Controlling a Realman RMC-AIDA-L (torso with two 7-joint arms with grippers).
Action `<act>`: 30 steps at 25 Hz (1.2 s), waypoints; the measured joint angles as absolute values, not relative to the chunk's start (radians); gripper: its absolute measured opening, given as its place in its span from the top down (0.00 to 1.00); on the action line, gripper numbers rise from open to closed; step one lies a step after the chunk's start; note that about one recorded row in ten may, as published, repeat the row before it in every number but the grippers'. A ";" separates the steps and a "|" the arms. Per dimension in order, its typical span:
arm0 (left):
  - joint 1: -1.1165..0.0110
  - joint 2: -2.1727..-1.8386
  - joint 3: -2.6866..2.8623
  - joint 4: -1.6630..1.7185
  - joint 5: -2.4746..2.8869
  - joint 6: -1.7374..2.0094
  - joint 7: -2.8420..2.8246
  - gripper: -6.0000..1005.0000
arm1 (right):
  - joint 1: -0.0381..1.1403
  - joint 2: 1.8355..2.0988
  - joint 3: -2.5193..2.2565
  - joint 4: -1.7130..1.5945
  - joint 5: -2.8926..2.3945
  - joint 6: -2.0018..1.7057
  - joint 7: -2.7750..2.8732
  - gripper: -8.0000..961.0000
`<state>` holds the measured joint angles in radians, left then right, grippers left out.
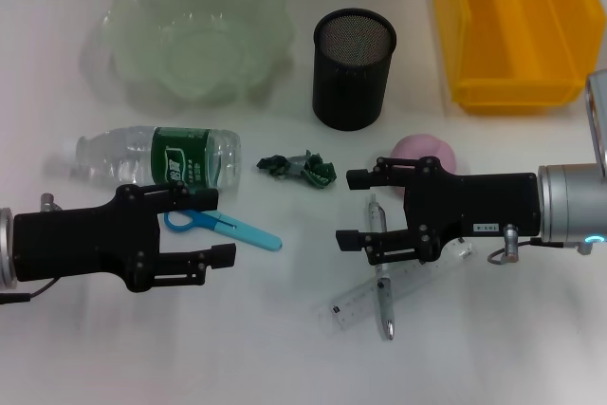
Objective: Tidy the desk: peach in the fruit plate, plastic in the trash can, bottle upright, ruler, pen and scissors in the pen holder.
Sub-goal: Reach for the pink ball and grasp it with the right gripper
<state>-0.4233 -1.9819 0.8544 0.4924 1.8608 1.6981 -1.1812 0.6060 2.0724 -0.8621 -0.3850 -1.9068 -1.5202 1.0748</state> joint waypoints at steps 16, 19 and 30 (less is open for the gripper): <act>-0.424 -1.985 0.850 0.492 1.861 1.698 -1.181 0.22 | 0.606 2.069 -0.859 -0.464 -1.905 -1.573 1.181 0.15; -0.424 -1.987 0.850 0.492 1.861 1.698 -1.181 0.22 | 0.606 2.064 -0.866 -0.557 -1.921 -1.618 1.283 0.15; -0.423 -1.989 0.850 0.492 1.855 1.698 -1.181 0.22 | 0.734 2.028 -0.870 -0.883 -2.225 -1.753 1.698 0.15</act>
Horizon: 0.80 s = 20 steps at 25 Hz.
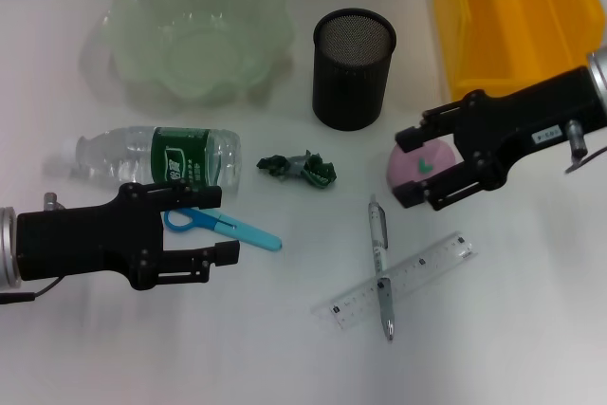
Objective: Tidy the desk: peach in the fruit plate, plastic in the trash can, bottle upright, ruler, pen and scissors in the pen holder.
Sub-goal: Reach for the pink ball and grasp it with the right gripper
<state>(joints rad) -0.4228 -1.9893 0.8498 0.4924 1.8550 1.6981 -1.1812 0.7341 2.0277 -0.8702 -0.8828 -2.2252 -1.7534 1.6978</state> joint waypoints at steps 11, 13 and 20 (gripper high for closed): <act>-0.421 -1.993 0.824 0.492 1.852 1.698 -1.181 0.22 | 0.861 2.058 -0.902 -0.976 -2.577 -1.699 1.796 0.15; -0.421 -1.993 0.818 0.492 1.851 1.698 -1.181 0.22 | 0.861 2.064 -0.939 -0.978 -2.591 -1.665 1.804 0.15; -0.420 -1.996 0.809 0.489 1.851 1.696 -1.181 0.22 | 0.840 2.076 -1.027 -0.969 -2.599 -1.553 1.807 0.15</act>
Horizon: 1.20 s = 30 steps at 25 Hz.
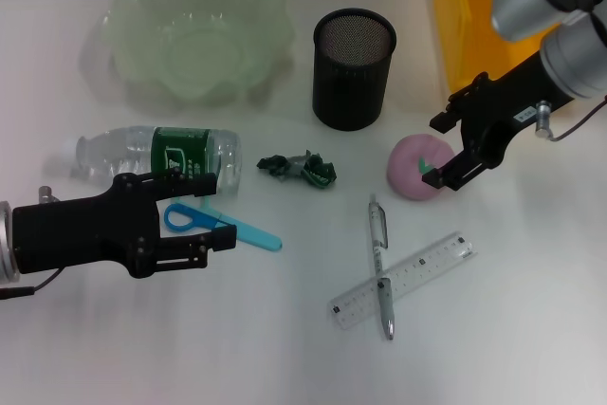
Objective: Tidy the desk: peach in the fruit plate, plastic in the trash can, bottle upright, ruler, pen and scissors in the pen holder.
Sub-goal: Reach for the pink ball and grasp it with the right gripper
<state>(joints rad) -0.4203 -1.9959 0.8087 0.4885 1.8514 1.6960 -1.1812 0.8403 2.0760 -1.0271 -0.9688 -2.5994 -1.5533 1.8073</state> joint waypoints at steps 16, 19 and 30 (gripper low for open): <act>-0.420 -1.999 0.798 0.486 1.850 1.698 -1.181 0.22 | 0.815 2.084 -1.141 -0.849 -2.559 -1.338 1.771 0.15; -0.420 -1.999 0.798 0.489 1.850 1.698 -1.181 0.22 | 0.813 2.085 -1.156 -0.834 -2.551 -1.307 1.769 0.15; -0.423 -1.999 0.796 0.488 1.850 1.697 -1.181 0.23 | 0.813 2.085 -1.158 -0.827 -2.549 -1.287 1.769 0.15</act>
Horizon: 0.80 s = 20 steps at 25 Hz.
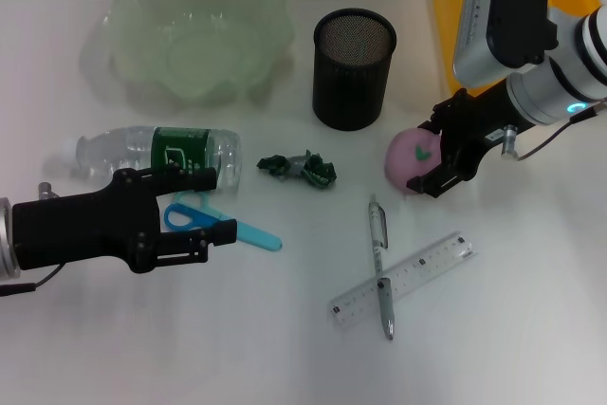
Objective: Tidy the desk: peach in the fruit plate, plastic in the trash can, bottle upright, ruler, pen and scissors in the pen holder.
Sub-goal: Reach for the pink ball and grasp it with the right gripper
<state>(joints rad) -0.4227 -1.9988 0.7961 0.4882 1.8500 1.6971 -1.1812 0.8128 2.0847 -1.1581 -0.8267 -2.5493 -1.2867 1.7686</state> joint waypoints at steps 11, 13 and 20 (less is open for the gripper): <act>-0.424 -2.001 0.796 0.489 1.850 1.692 -1.181 0.23 | 0.818 2.085 -1.158 -0.827 -2.549 -1.286 1.769 0.15; -0.424 -2.002 0.796 0.489 1.850 1.692 -1.181 0.23 | 0.819 2.084 -1.158 -0.827 -2.549 -1.285 1.769 0.15; -0.425 -2.002 0.796 0.490 1.850 1.694 -1.181 0.23 | 0.819 2.083 -1.158 -0.827 -2.549 -1.285 1.762 0.15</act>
